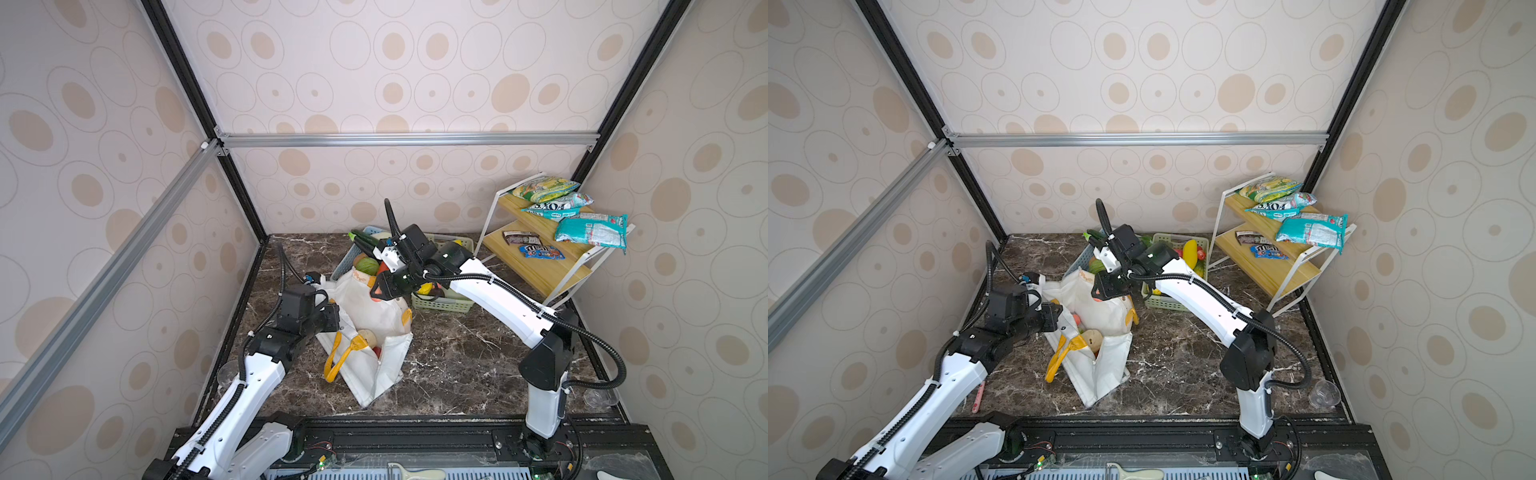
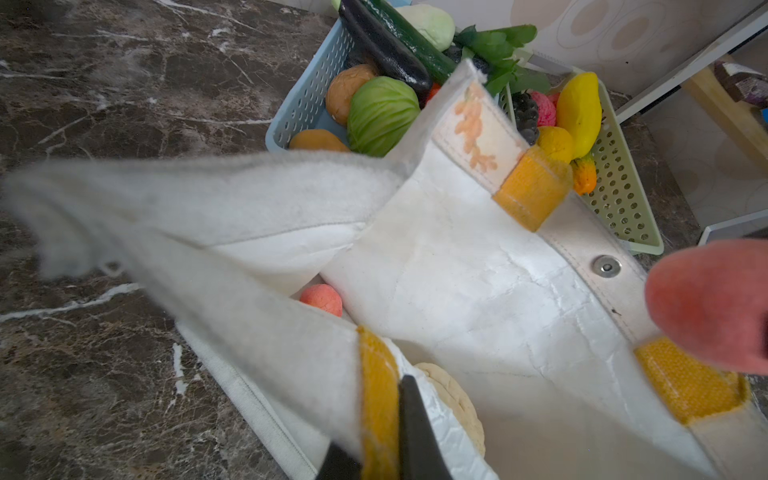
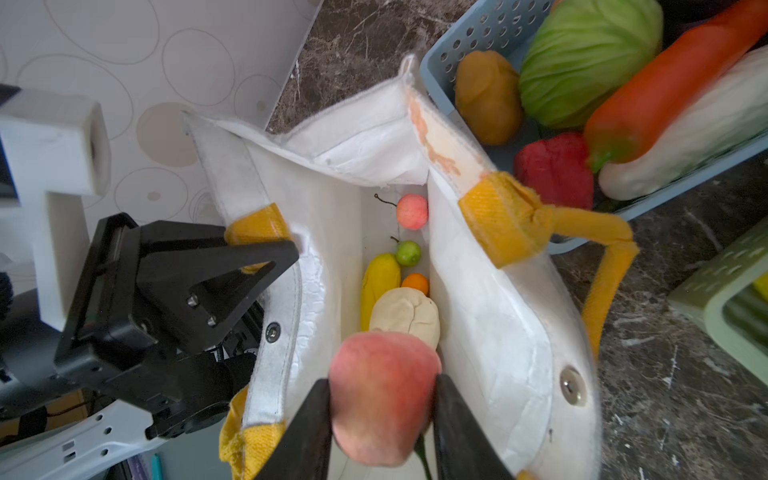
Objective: Place the food into the grocery bag and tie it
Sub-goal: 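Lower the pink peach into the bag while the left gripper holds the rim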
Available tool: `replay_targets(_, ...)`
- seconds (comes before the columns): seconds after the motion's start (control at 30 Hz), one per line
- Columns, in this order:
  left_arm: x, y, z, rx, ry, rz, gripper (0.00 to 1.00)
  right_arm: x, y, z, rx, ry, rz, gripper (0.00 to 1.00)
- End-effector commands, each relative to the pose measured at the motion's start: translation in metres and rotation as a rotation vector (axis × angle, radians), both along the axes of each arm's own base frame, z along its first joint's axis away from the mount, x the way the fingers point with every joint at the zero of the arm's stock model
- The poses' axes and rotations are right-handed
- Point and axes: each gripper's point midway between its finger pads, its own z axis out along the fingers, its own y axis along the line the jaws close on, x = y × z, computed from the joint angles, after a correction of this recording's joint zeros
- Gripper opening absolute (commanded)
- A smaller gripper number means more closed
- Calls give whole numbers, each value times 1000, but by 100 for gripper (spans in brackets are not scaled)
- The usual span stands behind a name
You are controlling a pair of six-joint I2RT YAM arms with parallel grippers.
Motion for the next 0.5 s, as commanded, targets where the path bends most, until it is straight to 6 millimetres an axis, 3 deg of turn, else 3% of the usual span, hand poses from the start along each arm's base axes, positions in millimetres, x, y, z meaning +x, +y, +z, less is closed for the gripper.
replay_targets(0.0, 6, 1, 19, -22, -60, 14, 0, -10, 11, -24, -24, 36, 51, 38)
replay_targets(0.47, 7, 1, 19, -28, -58, 16, 0, -25, 26, -63, -3, 100, 80, 38)
